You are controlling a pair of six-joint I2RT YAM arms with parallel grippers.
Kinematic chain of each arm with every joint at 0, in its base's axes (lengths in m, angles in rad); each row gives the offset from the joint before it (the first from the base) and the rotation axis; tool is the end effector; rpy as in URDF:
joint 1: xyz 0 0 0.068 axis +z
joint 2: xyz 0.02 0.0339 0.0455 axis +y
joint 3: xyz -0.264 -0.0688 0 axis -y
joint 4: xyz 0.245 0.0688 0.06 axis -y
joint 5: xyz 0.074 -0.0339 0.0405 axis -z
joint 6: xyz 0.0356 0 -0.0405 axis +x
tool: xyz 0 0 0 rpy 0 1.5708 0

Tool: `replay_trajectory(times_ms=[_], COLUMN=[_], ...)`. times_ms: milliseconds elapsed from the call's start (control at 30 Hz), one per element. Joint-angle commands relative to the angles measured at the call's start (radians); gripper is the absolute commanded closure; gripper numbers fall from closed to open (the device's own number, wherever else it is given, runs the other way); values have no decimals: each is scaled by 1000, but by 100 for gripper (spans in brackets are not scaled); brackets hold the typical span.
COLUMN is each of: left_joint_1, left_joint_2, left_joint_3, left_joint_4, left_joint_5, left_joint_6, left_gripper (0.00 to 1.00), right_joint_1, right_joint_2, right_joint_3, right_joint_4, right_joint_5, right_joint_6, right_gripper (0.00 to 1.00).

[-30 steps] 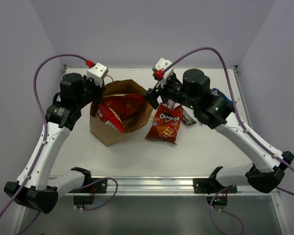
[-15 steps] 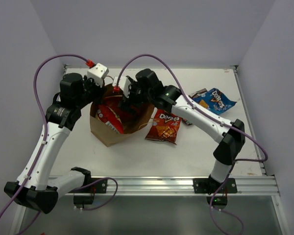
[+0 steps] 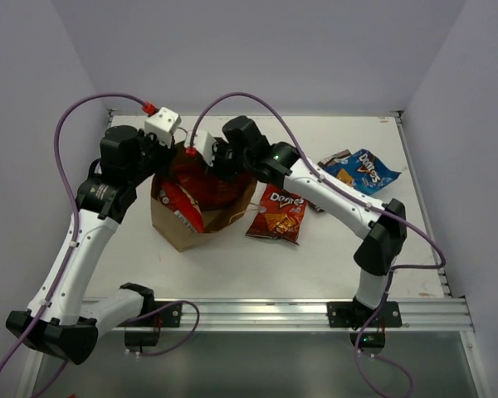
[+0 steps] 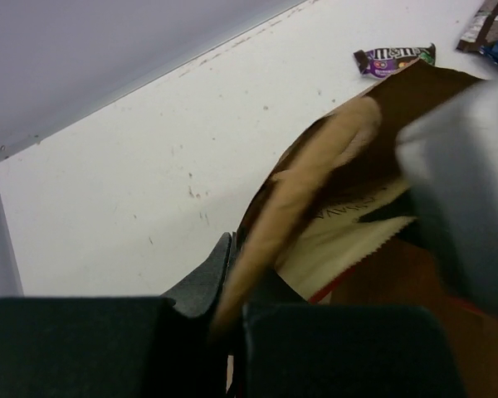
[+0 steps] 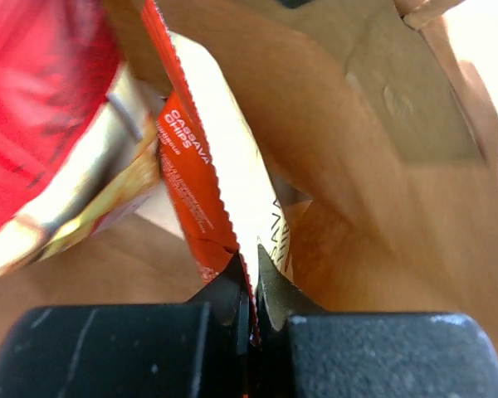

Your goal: Take the snacks out of the paper bag

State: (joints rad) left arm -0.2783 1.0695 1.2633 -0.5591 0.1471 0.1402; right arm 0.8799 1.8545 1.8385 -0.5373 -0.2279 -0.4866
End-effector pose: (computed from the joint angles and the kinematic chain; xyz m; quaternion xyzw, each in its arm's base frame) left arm 0.2139 -0.0666 0.4121 0.2114 0.7950 -0.0994 0.5599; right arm 0.2693 0.3383 0.3659 -0.5907 0.6380 0.1919 0.4552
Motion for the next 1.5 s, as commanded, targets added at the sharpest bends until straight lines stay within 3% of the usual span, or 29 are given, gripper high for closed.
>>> replay_trajectory(times_ms=[0,367,600,867,1033,1233,1467], left_joint_1=[-7,-7,-7,-7,-7,-7,-7], left_joint_2=[-7,18,43,72,53,21,10], left_joint_3=[4,33,25,22,28,25,-2], left_joint_4=[50,24,-5,-28,-27,-28,-22], left_joint_5=[-90,-155,-260,-342,-340,-331,-323], left_joint_6=[-31,-45,-74,-93,-93,-93,-93], left_gripper=[100,100,100,100,100,100,100], right_joint_1=[30,30,-39,-257,-381,-440,-438], right_joint_2=[-187,-501,-586,-592,-531,-330,-97], right_joint_3=[54,33,151,183,139,108,117], right_joint_4=[11,111,178,234,244,273,349], right_joint_5=[-63,-168,128,229,343,265,49], right_joint_6=[26,140,216,342,367,411,592], right_gripper=[100,100,100,100,100,100,100])
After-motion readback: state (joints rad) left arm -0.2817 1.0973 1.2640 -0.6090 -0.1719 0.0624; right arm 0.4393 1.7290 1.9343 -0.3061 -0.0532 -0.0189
